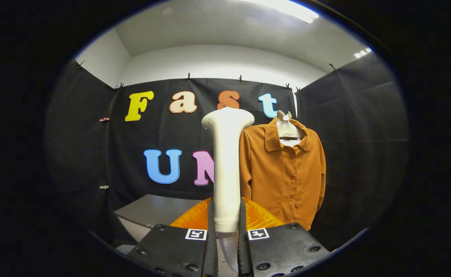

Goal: Iron the clothes twice with a garment steamer, once on the left side and once on the right side.

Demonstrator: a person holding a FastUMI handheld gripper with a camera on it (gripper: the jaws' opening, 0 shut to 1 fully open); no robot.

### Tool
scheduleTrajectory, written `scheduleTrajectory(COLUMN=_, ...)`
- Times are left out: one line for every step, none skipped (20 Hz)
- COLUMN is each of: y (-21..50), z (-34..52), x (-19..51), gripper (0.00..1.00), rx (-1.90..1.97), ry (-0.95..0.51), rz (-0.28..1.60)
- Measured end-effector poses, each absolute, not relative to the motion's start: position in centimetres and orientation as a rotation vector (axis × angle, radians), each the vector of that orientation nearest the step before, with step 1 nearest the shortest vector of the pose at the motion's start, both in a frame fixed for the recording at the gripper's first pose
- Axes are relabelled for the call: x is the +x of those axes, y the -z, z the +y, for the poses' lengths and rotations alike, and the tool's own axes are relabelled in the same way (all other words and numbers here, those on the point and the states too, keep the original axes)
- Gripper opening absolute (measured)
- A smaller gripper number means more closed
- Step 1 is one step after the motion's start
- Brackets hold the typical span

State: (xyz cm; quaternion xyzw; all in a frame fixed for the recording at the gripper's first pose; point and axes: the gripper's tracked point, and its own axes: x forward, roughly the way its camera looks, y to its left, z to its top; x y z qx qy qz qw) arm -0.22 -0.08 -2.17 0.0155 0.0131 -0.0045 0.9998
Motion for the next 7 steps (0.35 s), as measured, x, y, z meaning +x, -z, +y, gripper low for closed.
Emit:
scheduleTrajectory(y=2.21, z=-0.10, x=-0.19, gripper=0.24, rx=0.031, ry=0.009, rz=0.026)
scheduleTrajectory(y=2.22, z=-0.17, x=-0.28, gripper=0.24, rx=0.032, ry=0.010, rz=0.027)
scheduleTrajectory(y=2.17, z=-0.21, x=-0.31, gripper=0.24, rx=0.033, ry=0.010, rz=0.027)
scheduleTrajectory(y=2.20, z=-0.18, x=-0.32, gripper=0.24, rx=0.033, ry=0.011, rz=0.027)
scheduleTrajectory(y=2.26, z=-0.20, x=-0.32, gripper=0.24, rx=0.032, ry=0.011, rz=0.028)
scheduleTrajectory(y=2.23, z=-0.24, x=-0.32, gripper=0.24, rx=0.031, ry=0.011, rz=0.027)
scheduleTrajectory(y=2.23, z=-0.18, x=-0.35, gripper=0.24, rx=0.030, ry=0.012, rz=0.027)
